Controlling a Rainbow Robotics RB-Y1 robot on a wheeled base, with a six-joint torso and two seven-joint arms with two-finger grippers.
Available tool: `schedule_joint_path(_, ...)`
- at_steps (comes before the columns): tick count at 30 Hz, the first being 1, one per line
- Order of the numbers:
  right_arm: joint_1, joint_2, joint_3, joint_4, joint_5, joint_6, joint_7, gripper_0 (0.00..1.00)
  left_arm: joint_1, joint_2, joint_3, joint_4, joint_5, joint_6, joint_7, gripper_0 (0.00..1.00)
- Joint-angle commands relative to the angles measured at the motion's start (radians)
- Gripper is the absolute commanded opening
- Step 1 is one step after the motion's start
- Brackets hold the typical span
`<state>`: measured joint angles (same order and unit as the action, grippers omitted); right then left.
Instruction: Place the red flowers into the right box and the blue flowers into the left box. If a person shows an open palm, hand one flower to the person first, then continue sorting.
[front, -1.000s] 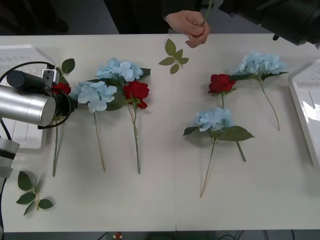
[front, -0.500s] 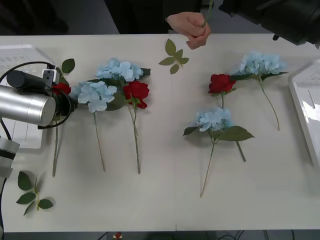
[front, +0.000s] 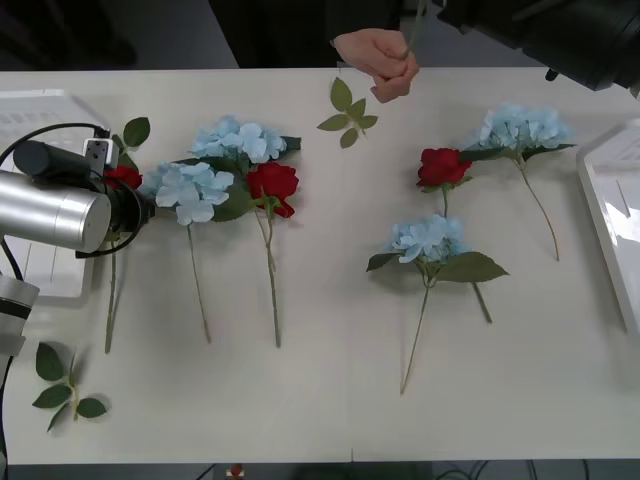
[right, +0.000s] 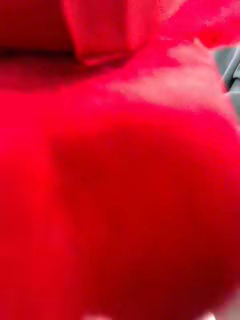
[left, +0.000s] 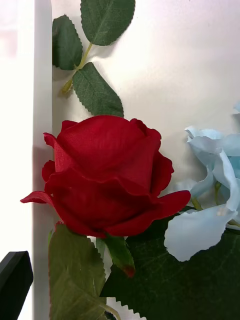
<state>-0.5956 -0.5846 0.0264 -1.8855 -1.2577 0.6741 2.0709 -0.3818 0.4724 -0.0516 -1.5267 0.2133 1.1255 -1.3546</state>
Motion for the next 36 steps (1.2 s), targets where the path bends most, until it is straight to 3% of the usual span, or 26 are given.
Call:
schedule_joint_path(1, -0.019, -0.003, -0.022, -0.023, -0.003, -0.008, 0.003, 1.0, -0.009, 0.009, 0.027, -0.03, 0.006, 0.0, -0.032, 1.0)
schedule_joint_path(12, 0.002, -0.038, -0.043, -0.024, -0.005, 0.036, 0.003, 1.0, -0.009, 0.009, 0.026, -0.03, 0.006, 0.0, -0.034, 1.0)
schedule_joint_path(20, 0.0, -0.081, -0.27, -0.012, -0.026, 0.475, -0.006, 1.0, -0.009, 0.009, 0.027, -0.03, 0.006, 0.0, -0.034, 1.0)
schedule_joint_path(24, 0.0, -0.118, -0.344, 0.083, -0.005, 0.691, -0.054, 1.0, -0.008, 0.009, 0.027, -0.029, 0.006, 0.0, -0.034, 1.0)
schedule_joint_path(28, 0.0, -0.15, -0.344, 0.184, 0.077, 0.791, -0.132, 1.0, -0.008, 0.009, 0.027, -0.03, 0.006, 0.0, -0.034, 1.0)
schedule_joint_path(36, -0.001, -0.198, -0.281, 0.344, 0.285, 0.843, -0.311, 1.0, -0.008, 0.009, 0.027, -0.03, 0.006, 0.0, -0.034, 1.0)
